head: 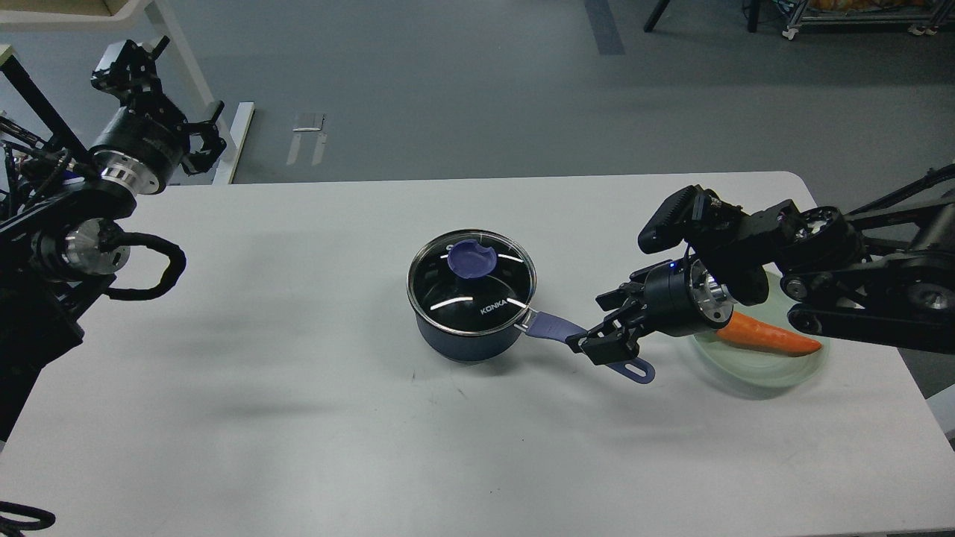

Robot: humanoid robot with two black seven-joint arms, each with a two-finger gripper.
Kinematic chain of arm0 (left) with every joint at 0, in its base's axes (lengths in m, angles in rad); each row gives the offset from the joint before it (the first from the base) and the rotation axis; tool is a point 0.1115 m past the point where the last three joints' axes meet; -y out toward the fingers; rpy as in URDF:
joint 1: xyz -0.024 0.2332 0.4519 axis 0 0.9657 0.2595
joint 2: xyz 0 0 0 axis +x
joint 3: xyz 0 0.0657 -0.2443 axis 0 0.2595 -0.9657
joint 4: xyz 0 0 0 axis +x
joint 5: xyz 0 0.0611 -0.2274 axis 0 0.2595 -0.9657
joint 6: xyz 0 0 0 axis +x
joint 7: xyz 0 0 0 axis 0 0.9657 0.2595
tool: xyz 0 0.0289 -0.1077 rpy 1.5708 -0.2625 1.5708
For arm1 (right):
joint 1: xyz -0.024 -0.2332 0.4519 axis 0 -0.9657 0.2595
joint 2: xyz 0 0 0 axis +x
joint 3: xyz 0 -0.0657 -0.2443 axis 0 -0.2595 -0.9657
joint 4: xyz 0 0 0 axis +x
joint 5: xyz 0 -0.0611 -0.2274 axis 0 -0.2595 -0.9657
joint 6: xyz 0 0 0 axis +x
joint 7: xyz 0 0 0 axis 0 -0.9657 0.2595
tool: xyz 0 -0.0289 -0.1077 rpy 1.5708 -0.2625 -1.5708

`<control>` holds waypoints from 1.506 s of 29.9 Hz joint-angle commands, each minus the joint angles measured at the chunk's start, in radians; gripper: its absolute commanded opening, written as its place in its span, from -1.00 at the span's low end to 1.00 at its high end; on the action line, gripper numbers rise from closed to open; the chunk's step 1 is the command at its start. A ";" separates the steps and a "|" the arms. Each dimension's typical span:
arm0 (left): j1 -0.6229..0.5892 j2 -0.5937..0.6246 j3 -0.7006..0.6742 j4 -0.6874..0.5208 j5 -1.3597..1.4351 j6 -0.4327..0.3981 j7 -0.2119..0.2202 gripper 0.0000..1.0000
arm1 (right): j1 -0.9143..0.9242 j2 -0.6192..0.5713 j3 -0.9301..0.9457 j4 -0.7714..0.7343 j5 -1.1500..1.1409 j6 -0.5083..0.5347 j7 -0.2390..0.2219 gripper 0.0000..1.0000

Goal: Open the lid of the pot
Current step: 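Reach the right gripper down and grasp the purple pot handle, then reach the left gripper over the pot and grasp the blue lid knob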

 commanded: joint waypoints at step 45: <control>-0.282 -0.069 0.189 -0.362 1.332 0.219 0.005 0.98 | -0.004 0.041 -0.033 0.000 -0.040 -0.023 -0.001 -0.56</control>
